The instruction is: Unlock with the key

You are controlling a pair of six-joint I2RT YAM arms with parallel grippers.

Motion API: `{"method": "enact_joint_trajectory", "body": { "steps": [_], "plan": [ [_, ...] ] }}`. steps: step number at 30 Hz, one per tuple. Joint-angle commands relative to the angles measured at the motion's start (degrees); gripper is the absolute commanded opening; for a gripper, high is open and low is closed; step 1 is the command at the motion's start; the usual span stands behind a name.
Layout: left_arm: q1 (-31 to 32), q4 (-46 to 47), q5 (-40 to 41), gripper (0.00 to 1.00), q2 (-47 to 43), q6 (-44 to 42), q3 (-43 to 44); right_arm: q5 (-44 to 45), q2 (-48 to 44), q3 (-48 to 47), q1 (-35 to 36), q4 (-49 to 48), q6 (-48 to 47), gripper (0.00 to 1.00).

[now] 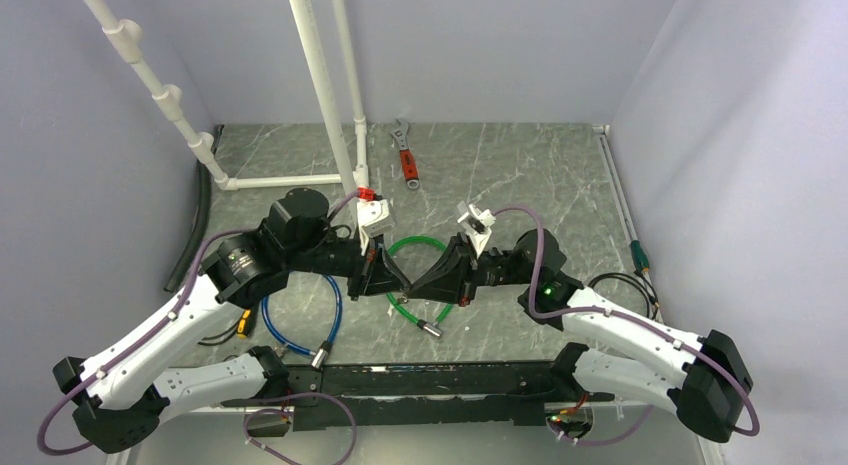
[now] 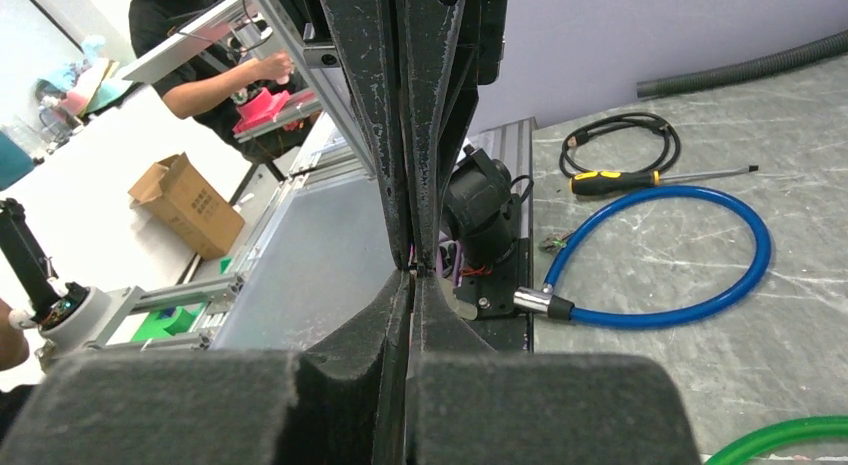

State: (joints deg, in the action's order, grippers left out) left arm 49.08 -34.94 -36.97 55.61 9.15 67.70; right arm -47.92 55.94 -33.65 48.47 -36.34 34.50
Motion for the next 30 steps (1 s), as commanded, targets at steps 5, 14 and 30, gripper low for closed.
{"method": "enact_joint_trajectory", "body": {
  "steps": [5,14,30],
  "plan": [
    [0.1,4.0,2.4,0.25,-0.7,0.6,-0.6,2.2,-0.1,-1.8,0.7,-1.3,-1.4,0.00],
    [0.1,4.3,7.3,0.79,-2.9,2.5,-2.0,13.0,-3.8,2.6,0.8,5.3,-1.1,0.00],
    [0.1,-6.8,37.6,0.97,-1.5,22.1,-3.8,47.1,-17.6,4.6,-0.5,39.0,6.4,0.00]
  ]
}}
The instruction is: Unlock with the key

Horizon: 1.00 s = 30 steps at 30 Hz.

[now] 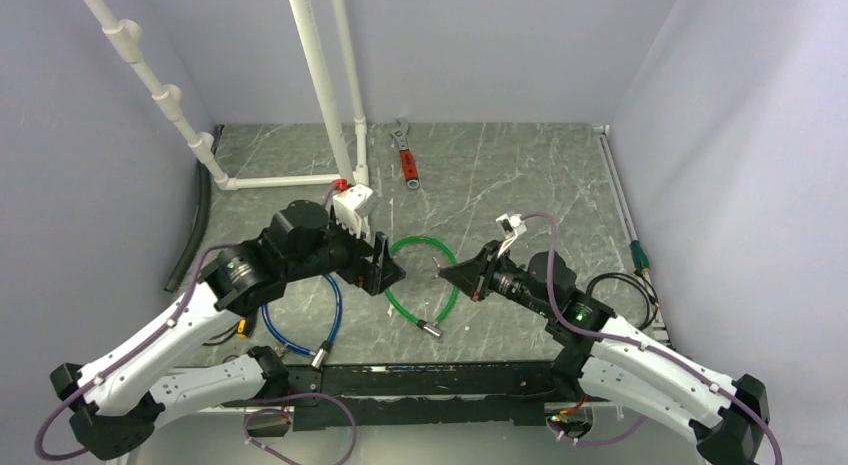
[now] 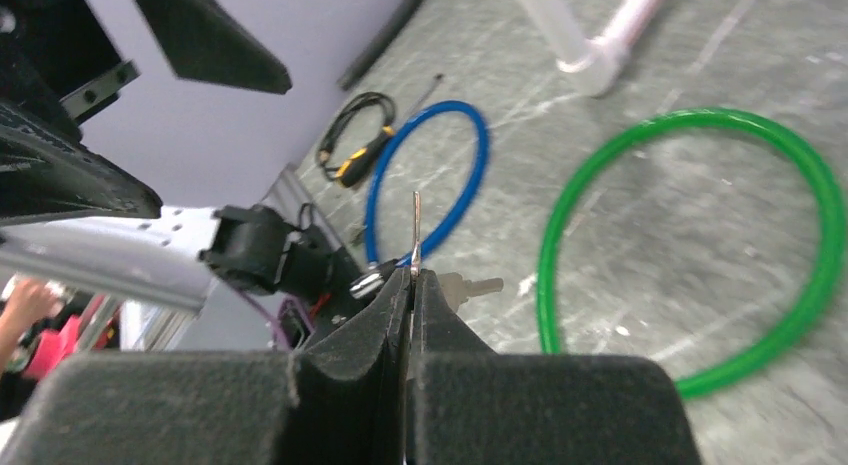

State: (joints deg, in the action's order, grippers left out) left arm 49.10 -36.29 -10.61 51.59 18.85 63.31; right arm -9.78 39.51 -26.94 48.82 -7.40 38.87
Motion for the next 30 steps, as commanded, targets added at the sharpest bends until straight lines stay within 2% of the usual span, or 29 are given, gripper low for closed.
{"method": "enact_joint_trajectory", "body": {
  "steps": [1,7,11,16,20,23,24,27,30],
  "plan": [
    [0.1,-7.0,13.4,0.96,3.3,15.9,0.6,9.4,-1.1,-2.3,-1.1,11.7,2.4,0.00],
    [0.1,-8.8,17.6,0.90,5.5,33.4,-5.5,9.0,-0.3,-4.2,-4.1,19.2,4.3,0.00],
    [0.1,-3.5,15.5,0.87,5.7,42.0,-11.8,8.0,-0.3,-4.9,-6.8,24.6,4.7,0.00],
    [0.1,1.6,12.6,0.85,8.0,52.0,-16.6,6.2,-2.3,-3.2,-9.4,26.2,4.9,0.00],
    [0.1,8.6,9.0,0.77,12.1,59.4,-19.3,6.2,-3.2,-2.3,-10.4,26.8,4.8,0.00],
    [0.2,9.8,7.8,0.62,17.0,64.0,-18.4,6.9,-2.6,-2.9,-10.7,27.8,4.6,0.00],
    [0.1,7.6,7.8,0.61,19.1,65.7,-16.7,7.2,-2.5,-3.2,-10.8,28.2,4.6,0.00],
    [0.8,2.3,7.7,0.65,25.3,65.8,-11.1,8.3,-2.5,-4.0,-11.0,29.3,4.2,0.00],
    [2.9,-3.4,10.0,0.71,29.7,70.4,-6.9,9.5,-2.8,-4.3,-11.1,30.5,4.0,0.00]
  ]
}}
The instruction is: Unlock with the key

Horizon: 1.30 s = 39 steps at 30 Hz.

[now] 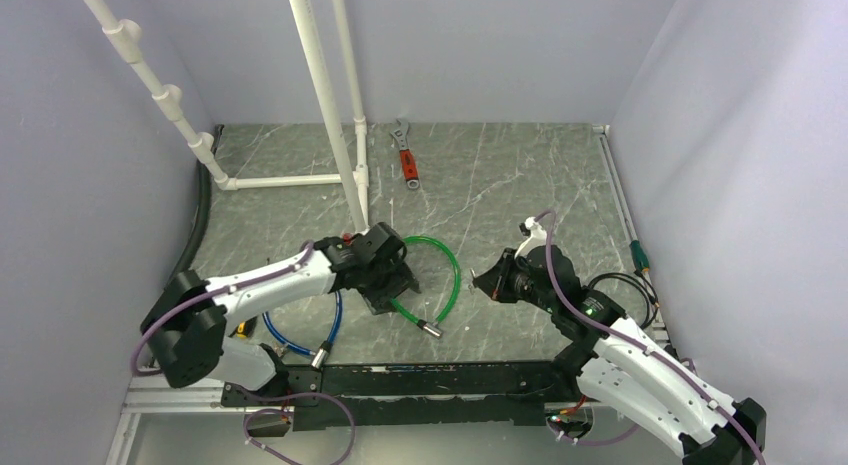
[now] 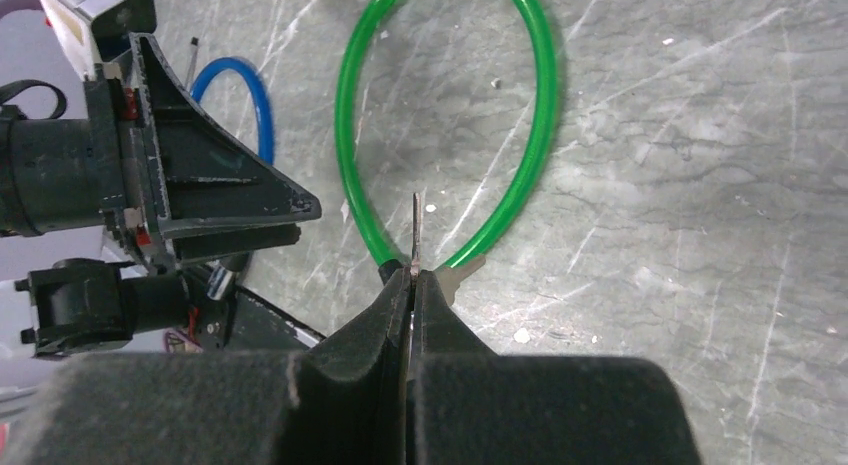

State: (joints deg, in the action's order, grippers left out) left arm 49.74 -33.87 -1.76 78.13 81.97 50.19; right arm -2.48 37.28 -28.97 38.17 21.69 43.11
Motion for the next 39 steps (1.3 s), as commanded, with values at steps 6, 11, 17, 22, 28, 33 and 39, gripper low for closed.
{"method": "enact_joint_trajectory", "body": {
  "steps": [6,11,17,22,28,33,39],
  "plan": [
    [3.9,-9.6,1.3,0.72,8.3,16.1,9.1,4.6,-3.0,-2.1,-0.6,3.3,-0.2,0.00],
    [5.7,-12.2,1.6,0.70,12.0,20.2,11.2,6.2,-4.5,-2.2,-0.7,5.5,-0.9,0.00],
    [8.0,-11.3,1.4,0.72,15.5,23.3,12.3,6.7,-5.7,-1.3,-0.8,5.7,-1.1,0.00],
    [10.5,-15.7,1.6,0.68,18.8,28.3,14.6,7.1,-6.8,-0.5,-0.9,6.0,-1.5,0.00],
    [11.5,-16.0,3.9,0.66,22.0,31.4,14.9,7.4,-8.6,0.1,-1.0,6.4,-2.0,0.00],
    [11.6,-16.9,4.0,0.61,25.8,31.5,16.8,7.3,-8.9,0.6,-1.0,6.4,-2.0,0.00],
    [11.5,-15.9,5.5,0.59,27.5,32.1,17.0,7.1,-9.2,1.0,-1.0,6.4,-2.4,0.00]
  ]
}}
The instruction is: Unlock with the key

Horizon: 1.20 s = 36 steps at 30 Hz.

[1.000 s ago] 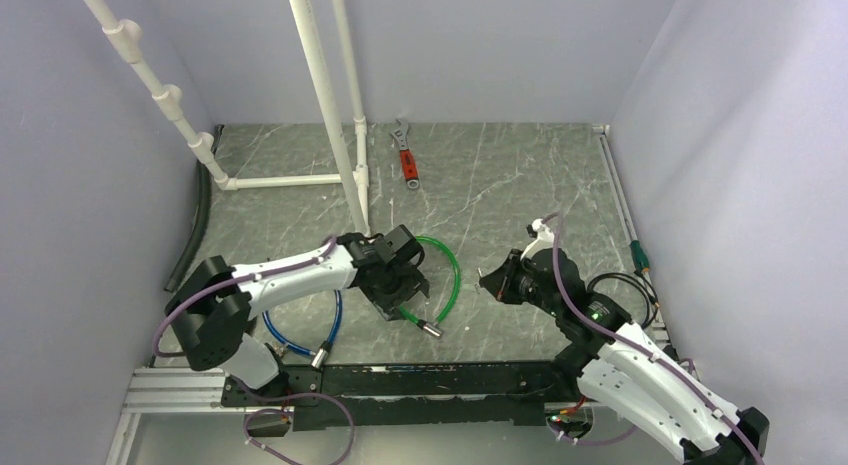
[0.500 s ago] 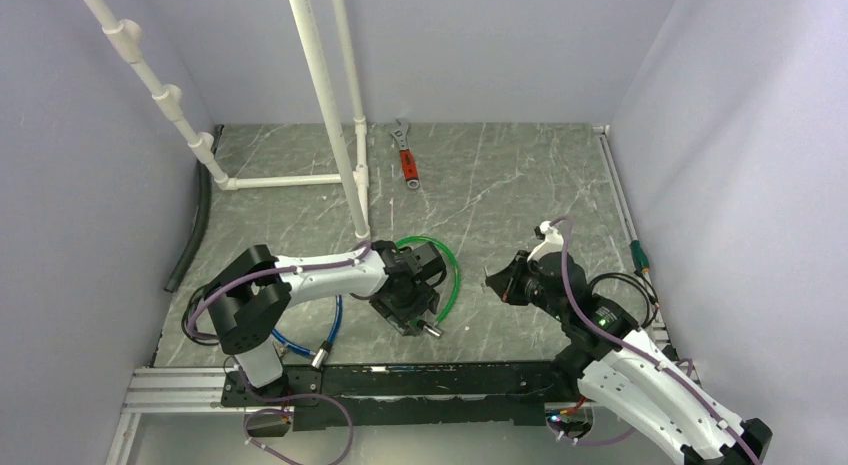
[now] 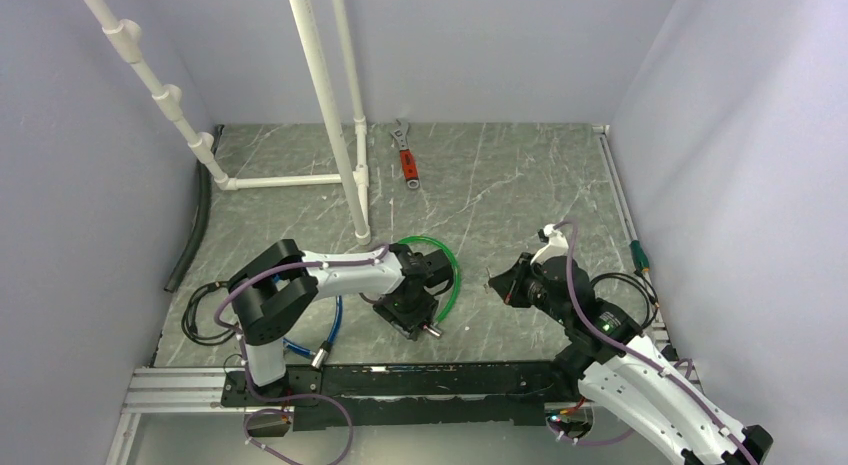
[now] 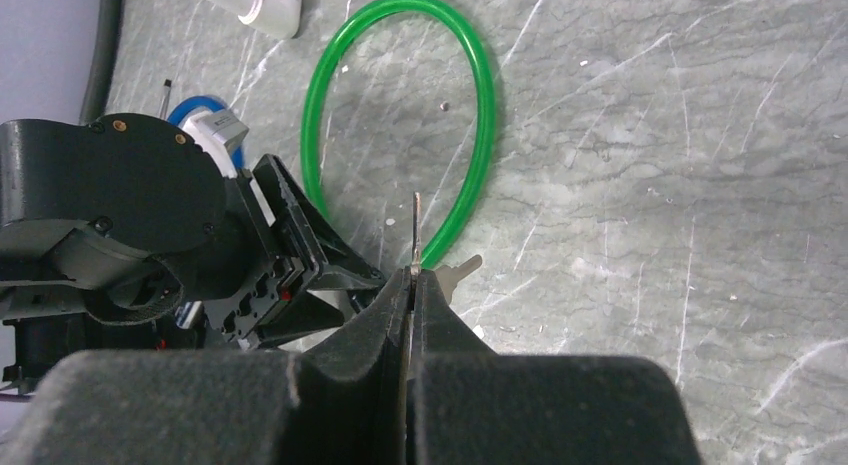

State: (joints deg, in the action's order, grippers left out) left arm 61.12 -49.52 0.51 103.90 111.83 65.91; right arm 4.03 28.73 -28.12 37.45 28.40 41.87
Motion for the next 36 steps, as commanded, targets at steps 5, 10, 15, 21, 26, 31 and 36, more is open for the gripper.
{"method": "enact_joint_trajectory", "body": {
  "steps": [5,10,15,21,26,31,36],
  "plan": [
    [0.1,-2.5,4.6,0.43,4.4,2.0,3.8,0.5,-0.6,0.5,-0.4,-0.4,-1.3,0.00],
    [0.0,3.5,5.0,0.23,5.6,0.2,2.7,0.0,-0.5,0.8,-0.4,-0.9,-1.4,0.00],
    [-0.3,23.1,2.9,0.00,1.8,-7.2,-5.3,-1.0,-1.5,0.4,-0.4,-0.4,-2.3,0.00],
    [-0.3,23.0,6.6,0.00,-4.4,-10.8,-6.9,-2.4,-2.7,-1.2,-0.4,0.5,-2.8,0.00],
    [-0.3,22.4,8.1,0.00,-6.4,-16.6,-4.7,-3.7,-3.3,-1.8,-0.4,1.1,-2.9,0.00],
    [-0.3,28.5,9.5,0.00,-9.1,-22.0,-7.3,-5.5,-4.2,-2.7,-0.4,2.1,-2.6,0.00],
    [-0.6,37.3,11.9,0.00,-12.9,-28.4,-11.0,-5.6,-9.8,-2.6,-0.4,2.5,-0.5,0.00]
  ]
}}
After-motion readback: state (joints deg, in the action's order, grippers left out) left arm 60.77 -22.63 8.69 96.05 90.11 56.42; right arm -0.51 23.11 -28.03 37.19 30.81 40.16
